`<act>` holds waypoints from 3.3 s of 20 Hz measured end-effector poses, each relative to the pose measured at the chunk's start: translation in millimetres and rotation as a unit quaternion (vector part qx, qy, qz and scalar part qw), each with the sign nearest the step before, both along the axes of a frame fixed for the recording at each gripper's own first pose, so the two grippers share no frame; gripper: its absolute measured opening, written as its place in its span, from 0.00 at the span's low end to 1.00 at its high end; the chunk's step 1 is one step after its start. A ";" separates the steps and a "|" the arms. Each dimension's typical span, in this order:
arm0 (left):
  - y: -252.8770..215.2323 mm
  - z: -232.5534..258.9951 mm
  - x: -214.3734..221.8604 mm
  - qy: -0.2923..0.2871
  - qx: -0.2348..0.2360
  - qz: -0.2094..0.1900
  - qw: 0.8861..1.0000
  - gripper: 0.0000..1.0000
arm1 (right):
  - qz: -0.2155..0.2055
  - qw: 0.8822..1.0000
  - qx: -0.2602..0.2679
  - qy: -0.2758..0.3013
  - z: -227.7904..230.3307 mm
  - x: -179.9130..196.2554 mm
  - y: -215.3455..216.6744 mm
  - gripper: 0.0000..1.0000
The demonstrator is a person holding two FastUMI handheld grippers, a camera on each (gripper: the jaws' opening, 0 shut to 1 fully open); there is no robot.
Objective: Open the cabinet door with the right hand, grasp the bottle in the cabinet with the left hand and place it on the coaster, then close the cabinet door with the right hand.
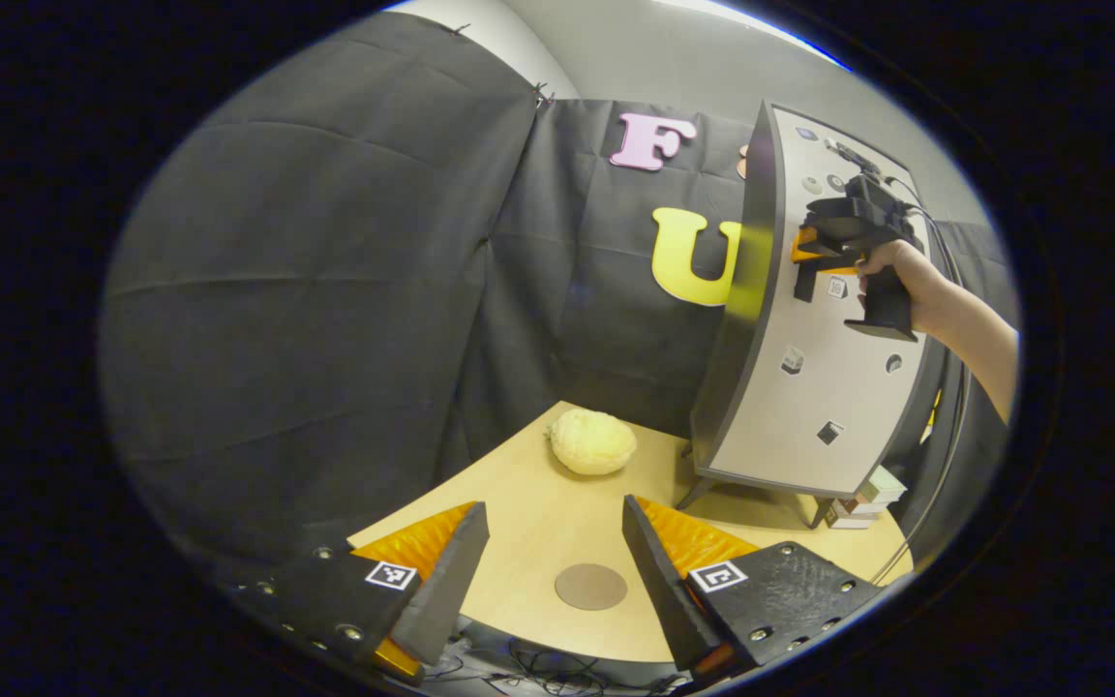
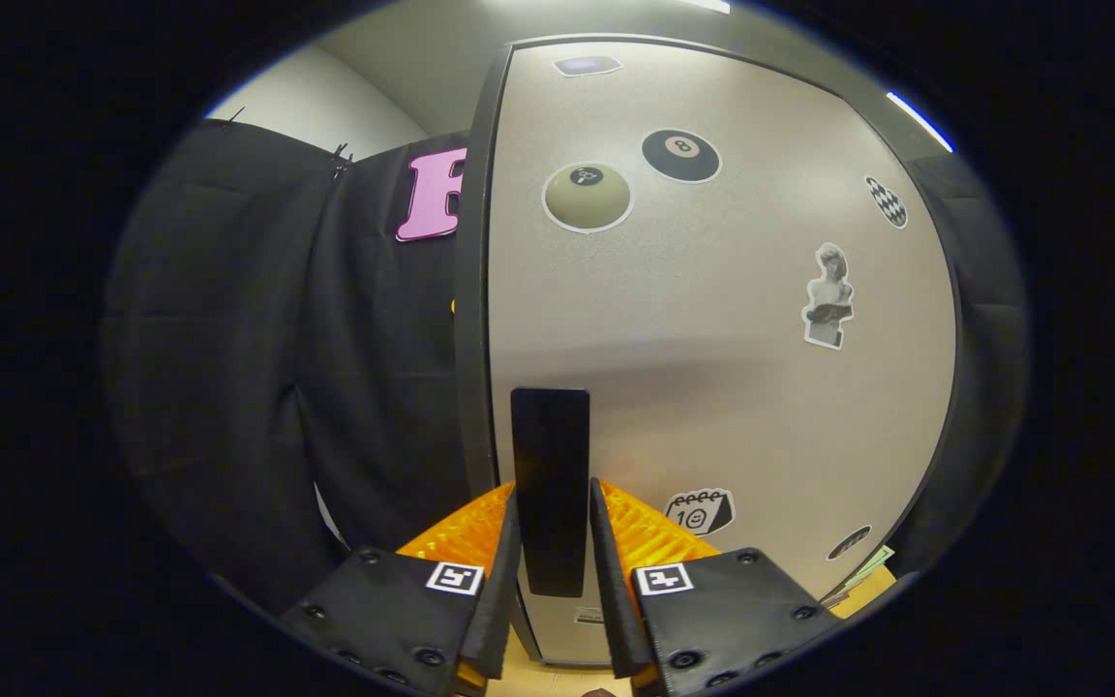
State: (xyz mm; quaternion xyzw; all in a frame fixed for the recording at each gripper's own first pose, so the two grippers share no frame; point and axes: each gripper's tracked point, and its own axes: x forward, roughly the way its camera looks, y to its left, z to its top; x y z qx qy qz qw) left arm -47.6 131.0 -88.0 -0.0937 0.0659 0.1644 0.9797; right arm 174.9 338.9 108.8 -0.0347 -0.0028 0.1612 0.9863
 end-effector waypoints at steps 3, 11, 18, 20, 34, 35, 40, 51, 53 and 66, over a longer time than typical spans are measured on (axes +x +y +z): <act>0.7 -1.2 -3.6 -0.001 0.000 0.005 1.000 0.84 | -0.010 1.000 -0.003 0.008 -1.0 -1.1 -1.3 0.39; 1.8 5.8 -13.3 -0.010 0.027 0.006 1.000 0.86 | 0.028 0.999 -0.022 0.015 -3.1 -6.0 -1.5 0.20; -20.1 9.8 3.0 -0.014 0.029 -0.015 0.999 0.84 | 0.076 0.997 -0.021 0.016 -3.5 -30.4 -6.9 0.12; -26.8 11.5 4.5 -0.016 0.032 -0.024 0.999 0.84 | 0.090 0.996 -0.017 0.018 -4.5 -36.6 -10.7 0.12; -86.9 43.3 1.6 -0.042 0.078 -0.068 0.994 0.86 | 0.142 0.990 -0.006 0.021 -9.1 -65.3 -43.5 0.10; -89.5 45.7 2.1 -0.044 0.080 -0.070 0.993 0.85 | 0.143 0.989 -0.005 0.022 -8.7 -65.8 -46.1 0.12; -98.0 55.2 10.1 -0.055 0.072 -0.088 0.992 0.84 | 0.145 0.989 0.002 0.021 -10.4 -69.5 -58.2 0.12; -127.7 49.9 49.9 -0.040 0.076 -0.152 0.985 0.86 | 0.134 0.990 0.024 0.029 -11.6 -80.5 -88.2 0.10; -135.8 48.7 55.1 -0.038 0.079 -0.165 0.982 0.84 | 0.124 0.992 0.027 0.026 -12.3 -84.5 -96.6 0.12; -191.9 58.3 81.3 -0.055 0.040 -0.225 0.972 0.86 | 0.012 0.998 0.055 0.014 -8.5 -85.8 -162.2 0.11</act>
